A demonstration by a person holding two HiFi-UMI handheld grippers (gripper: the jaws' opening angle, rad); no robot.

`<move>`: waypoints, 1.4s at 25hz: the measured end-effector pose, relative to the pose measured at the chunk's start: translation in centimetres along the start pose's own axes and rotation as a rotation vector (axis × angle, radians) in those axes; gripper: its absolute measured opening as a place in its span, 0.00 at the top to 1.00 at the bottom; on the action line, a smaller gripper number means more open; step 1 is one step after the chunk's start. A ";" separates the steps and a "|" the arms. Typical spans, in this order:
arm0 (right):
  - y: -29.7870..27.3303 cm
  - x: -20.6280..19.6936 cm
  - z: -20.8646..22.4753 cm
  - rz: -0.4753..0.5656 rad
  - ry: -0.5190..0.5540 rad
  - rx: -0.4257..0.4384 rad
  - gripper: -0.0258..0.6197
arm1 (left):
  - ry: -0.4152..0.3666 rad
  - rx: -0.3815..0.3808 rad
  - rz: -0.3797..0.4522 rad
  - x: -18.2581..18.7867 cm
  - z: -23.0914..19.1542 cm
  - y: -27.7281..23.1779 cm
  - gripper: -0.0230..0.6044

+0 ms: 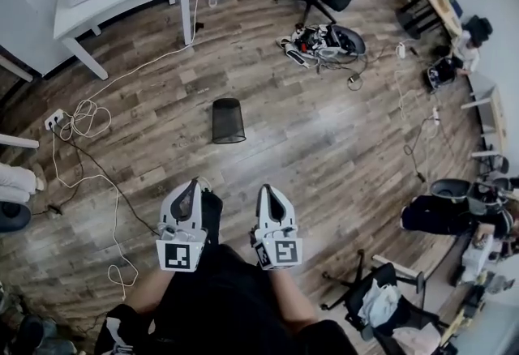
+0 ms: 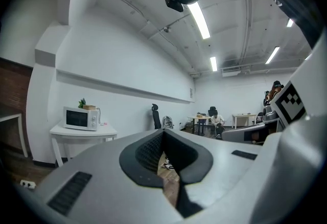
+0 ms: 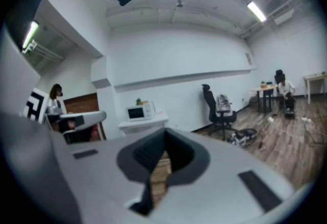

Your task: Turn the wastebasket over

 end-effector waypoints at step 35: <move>-28.7 -20.1 14.7 -0.140 0.018 0.195 0.91 | -0.005 0.139 -0.038 -21.4 -5.2 -21.3 0.92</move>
Point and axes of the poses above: the fingertips, and each gripper's own axes: y backward along the fingers, z to its right, x out of its top, the point moved 3 cm from there along y, backward along the fingers, and after that the axes turned 1 degree about -z, right-handed, at the moved point
